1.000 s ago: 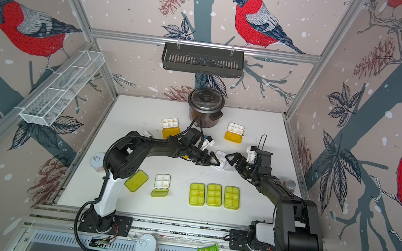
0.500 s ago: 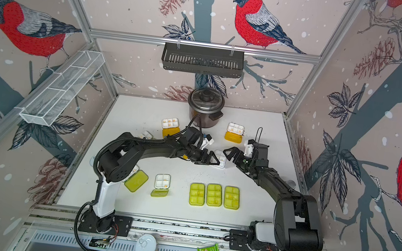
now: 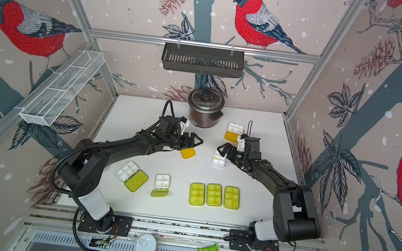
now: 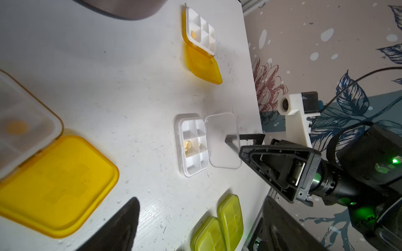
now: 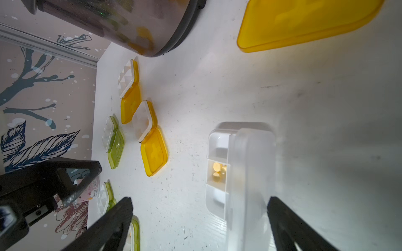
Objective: Close pillboxes
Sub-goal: Close the lid on the pillbox.
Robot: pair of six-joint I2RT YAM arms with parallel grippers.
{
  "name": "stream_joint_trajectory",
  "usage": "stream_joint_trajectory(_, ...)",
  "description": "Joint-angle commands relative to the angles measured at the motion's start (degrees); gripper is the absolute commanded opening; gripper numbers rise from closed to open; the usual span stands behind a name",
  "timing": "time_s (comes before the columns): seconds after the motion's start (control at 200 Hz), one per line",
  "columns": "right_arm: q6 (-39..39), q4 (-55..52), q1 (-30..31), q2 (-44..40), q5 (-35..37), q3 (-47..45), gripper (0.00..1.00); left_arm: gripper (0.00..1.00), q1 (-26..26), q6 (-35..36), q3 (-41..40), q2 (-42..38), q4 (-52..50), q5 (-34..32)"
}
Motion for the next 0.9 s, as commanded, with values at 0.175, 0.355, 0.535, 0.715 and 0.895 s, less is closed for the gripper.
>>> stream_joint_trajectory(0.175, -0.08, -1.7, 2.73, 3.11, 4.05, 2.88, 0.97, 0.87, 0.8, -1.52, 0.19, 0.22, 1.55, -0.13)
stream_joint_trajectory(0.355, -0.02, -1.94, 3.35, 4.19, 4.44, 3.55, 0.97, 0.87, 1.11, -1.55, 0.32, 0.44, 1.49, 0.35)
stream_joint_trajectory(0.535, -2.63, -6.19, 4.18, 4.28, 8.78, 4.87, 0.97, 0.87, 1.47, -1.69, 0.33, 0.57, 1.69, 0.77)
stream_joint_trajectory(0.715, -7.12, -14.65, 6.2, 5.59, 21.19, 7.75, 0.95, 0.87, 1.82, -1.7, 0.41, 0.74, 1.65, 1.07)
stream_joint_trajectory(0.895, -10.62, -20.17, 7.83, 7.31, 28.78, 10.48, 0.91, 0.87, 2.15, -2.18, 0.5, 1.05, 1.82, 1.97)
